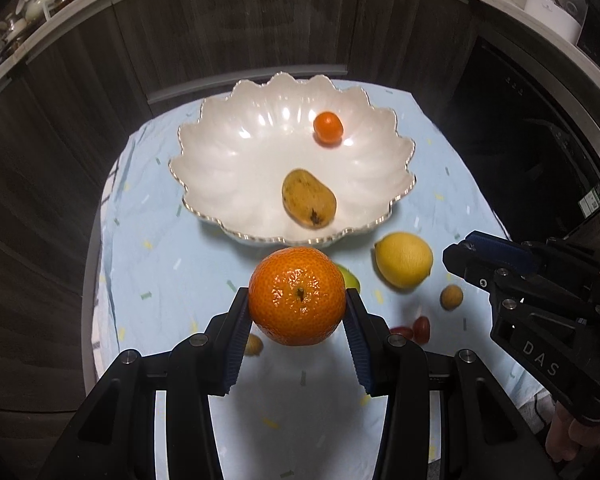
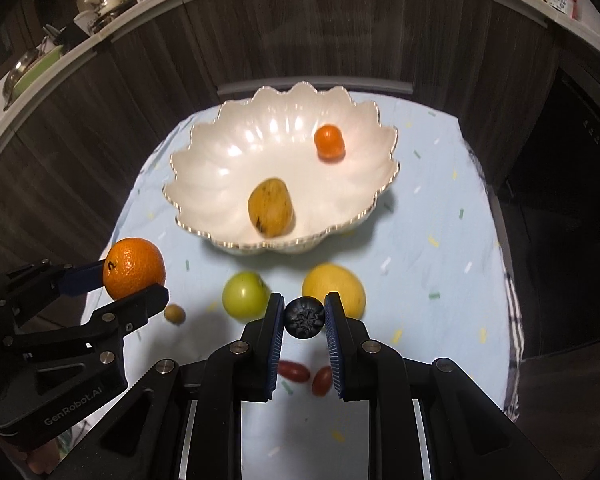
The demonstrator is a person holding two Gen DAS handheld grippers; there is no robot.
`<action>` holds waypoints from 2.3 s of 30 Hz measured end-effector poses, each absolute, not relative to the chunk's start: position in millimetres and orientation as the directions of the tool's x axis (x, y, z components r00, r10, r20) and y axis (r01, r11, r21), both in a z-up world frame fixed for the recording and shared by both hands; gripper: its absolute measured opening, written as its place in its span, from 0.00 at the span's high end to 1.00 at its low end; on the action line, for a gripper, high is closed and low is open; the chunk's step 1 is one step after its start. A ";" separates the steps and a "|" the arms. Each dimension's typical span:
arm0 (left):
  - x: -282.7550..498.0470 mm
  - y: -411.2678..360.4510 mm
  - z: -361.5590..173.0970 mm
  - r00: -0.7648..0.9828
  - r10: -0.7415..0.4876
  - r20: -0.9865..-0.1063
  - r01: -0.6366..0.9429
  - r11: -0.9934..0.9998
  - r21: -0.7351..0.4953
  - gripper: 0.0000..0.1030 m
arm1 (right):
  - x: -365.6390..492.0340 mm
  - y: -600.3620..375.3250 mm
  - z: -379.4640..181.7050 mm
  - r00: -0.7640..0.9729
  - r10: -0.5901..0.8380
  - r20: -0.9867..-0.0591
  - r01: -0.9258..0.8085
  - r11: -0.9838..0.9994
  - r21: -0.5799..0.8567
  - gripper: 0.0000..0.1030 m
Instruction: Organize fruits
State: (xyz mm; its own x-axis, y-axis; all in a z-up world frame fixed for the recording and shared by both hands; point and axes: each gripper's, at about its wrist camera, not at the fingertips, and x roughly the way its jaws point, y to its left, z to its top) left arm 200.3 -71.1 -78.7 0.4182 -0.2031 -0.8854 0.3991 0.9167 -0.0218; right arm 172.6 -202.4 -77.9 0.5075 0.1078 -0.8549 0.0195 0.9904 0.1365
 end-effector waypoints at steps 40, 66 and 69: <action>303.1 -86.5 -70.2 0.463 -0.176 -0.869 0.350 0.937 -0.003 0.57 | 273.7 -232.1 -70.4 0.573 0.064 -0.817 0.054 0.992 0.115 0.79; 328.5 -89.4 -106.2 0.405 -0.141 -0.903 0.336 0.942 0.004 0.44 | 300.8 -232.5 -99.6 0.524 0.074 -0.848 0.057 0.991 0.122 0.74; 326.1 -87.5 -102.6 0.427 -0.128 -0.895 0.329 0.944 0.022 0.34 | 298.2 -232.2 -96.9 0.535 0.053 -0.843 0.068 0.992 0.106 0.47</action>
State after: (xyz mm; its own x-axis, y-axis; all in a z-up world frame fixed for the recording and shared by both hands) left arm 326.1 -87.5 -102.6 0.4274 -0.1284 -0.8949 0.3290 0.9441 0.0217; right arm 298.2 -232.2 -96.9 0.5352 0.0533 -0.8431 0.0677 0.9921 0.1057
